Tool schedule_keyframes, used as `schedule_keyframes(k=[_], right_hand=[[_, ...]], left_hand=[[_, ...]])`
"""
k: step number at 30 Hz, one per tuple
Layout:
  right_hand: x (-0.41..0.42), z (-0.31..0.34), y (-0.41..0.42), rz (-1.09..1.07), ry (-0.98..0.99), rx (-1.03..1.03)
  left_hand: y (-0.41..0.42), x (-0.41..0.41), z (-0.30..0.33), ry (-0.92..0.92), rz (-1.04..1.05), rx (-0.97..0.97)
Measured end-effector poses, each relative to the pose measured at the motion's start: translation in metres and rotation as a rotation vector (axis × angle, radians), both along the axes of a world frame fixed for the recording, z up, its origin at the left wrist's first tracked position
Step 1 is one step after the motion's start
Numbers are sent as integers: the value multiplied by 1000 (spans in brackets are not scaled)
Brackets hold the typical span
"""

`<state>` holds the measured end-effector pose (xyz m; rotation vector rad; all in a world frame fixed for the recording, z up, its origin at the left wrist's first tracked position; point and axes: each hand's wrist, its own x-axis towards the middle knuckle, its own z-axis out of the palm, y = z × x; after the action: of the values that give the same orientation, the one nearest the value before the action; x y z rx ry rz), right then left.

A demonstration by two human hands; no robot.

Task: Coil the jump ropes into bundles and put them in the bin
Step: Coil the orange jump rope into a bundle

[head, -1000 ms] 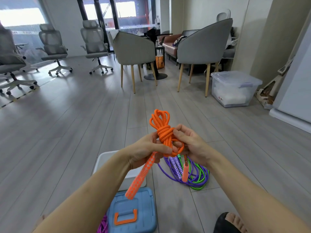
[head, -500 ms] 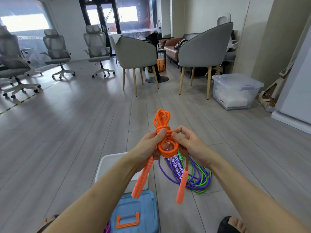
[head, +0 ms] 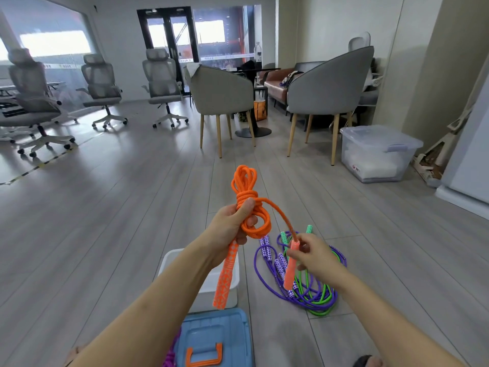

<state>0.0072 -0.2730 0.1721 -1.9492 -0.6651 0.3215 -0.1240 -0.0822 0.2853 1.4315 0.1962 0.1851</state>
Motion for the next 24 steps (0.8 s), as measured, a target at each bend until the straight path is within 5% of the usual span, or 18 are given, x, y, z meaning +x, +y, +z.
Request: schedule_keyframes(k=[10,18,24], right_hand=[[-4,102,6,-108,223,649],[-7,114,2,-170,304,757],[-12,123,4,-210,147,744]], left_hand=[[0,3,-12,26,91,99],[-8,-1,-8,57,19,163],[-9,-2,-1,111,35,186]])
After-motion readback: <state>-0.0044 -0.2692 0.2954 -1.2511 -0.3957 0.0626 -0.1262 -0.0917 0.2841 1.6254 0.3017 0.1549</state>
